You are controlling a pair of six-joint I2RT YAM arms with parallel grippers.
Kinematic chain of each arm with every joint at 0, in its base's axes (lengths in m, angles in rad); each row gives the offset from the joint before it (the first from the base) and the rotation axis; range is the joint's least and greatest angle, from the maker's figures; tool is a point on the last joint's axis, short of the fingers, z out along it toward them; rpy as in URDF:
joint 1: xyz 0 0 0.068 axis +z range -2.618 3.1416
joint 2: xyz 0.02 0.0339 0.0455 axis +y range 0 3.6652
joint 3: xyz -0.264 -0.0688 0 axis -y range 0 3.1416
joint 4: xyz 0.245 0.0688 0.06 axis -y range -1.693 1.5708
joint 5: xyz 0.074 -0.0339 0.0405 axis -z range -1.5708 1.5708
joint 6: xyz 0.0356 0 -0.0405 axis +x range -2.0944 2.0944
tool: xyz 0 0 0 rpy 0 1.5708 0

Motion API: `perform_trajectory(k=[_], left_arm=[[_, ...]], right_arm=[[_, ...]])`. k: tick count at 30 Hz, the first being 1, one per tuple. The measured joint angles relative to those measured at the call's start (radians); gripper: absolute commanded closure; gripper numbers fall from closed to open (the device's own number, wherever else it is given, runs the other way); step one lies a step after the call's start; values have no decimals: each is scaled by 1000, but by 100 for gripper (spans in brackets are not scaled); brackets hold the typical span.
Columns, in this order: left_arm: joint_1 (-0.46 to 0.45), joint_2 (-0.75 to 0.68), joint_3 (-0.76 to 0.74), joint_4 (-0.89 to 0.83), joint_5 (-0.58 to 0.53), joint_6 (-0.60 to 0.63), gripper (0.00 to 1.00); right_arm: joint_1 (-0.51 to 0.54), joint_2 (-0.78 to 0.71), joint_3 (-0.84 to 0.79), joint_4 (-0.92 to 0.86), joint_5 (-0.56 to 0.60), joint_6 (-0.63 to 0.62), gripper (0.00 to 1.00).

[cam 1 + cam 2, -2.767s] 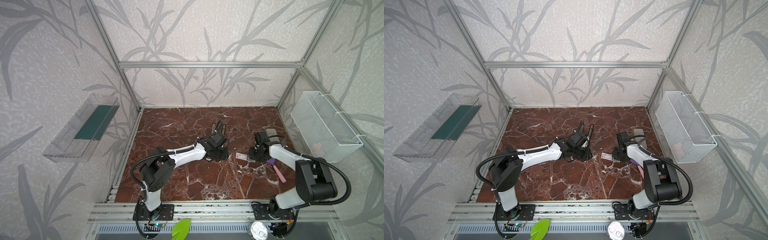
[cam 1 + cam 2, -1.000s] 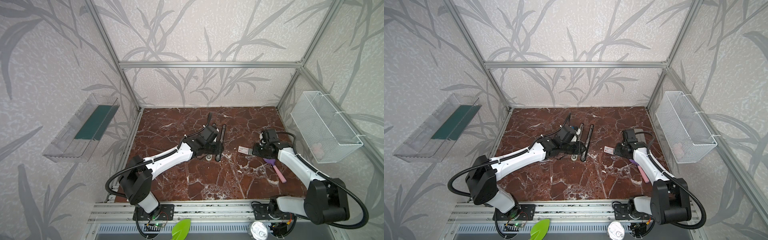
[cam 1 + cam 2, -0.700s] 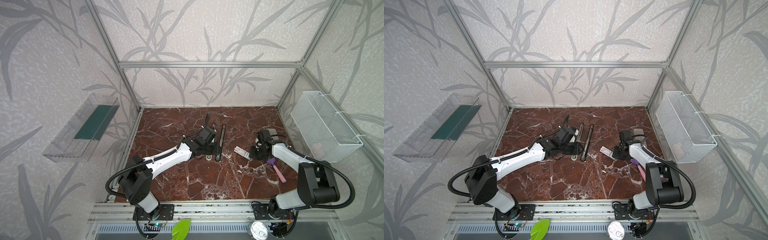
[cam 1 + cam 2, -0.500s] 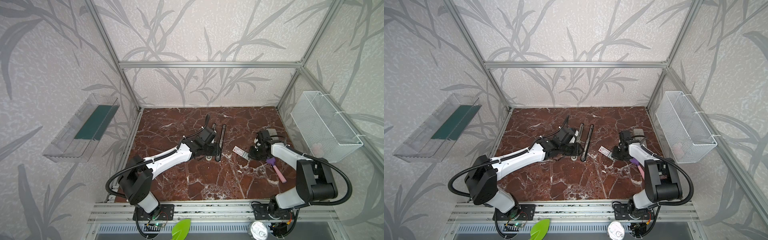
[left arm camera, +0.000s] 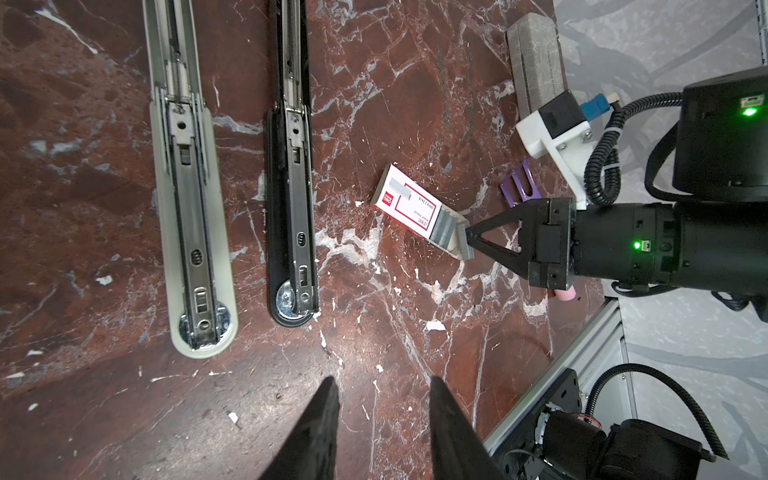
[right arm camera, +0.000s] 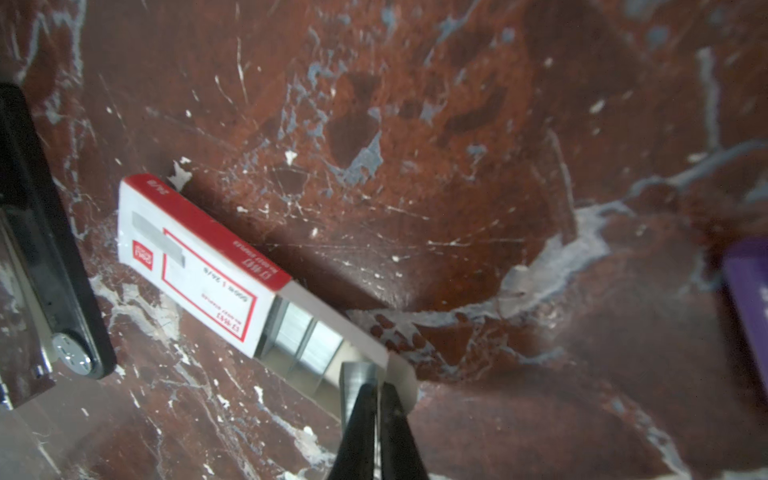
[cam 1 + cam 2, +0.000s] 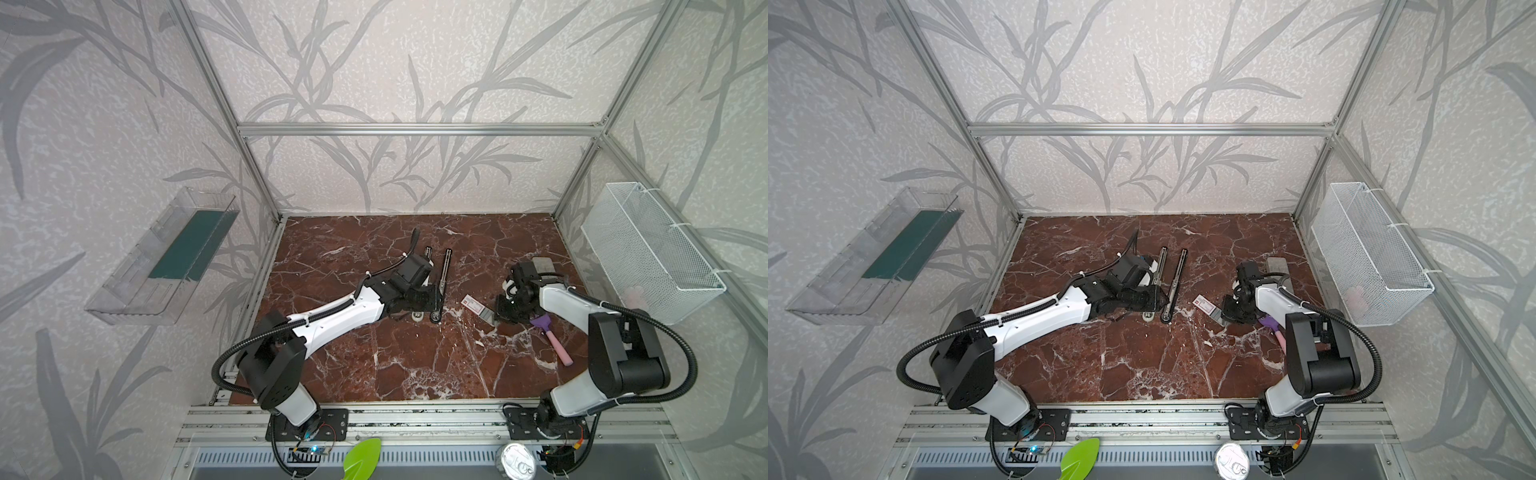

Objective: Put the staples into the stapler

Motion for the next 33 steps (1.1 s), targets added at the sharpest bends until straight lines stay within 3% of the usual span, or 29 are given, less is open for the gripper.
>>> perform_trajectory(k=[4, 13, 16, 20, 26, 33], left_arm=[[0, 2, 0, 3, 3, -2, 62], [0, 6, 0, 8, 6, -2, 62], [0, 6, 0, 10, 6, -3, 62], [0, 6, 0, 11, 6, -3, 62], [0, 6, 0, 12, 6, -3, 62], [0, 6, 0, 17, 6, -10, 62]], right_arm=[[10, -3, 0, -11, 30, -6, 75], [34, -26, -7, -21, 74, -9, 87], [34, -26, -7, -22, 82, -13, 95], [34, -26, -7, -24, 84, -15, 88], [45, -26, -7, -28, 87, -16, 88], [64, -25, -7, -42, 101, -15, 100]])
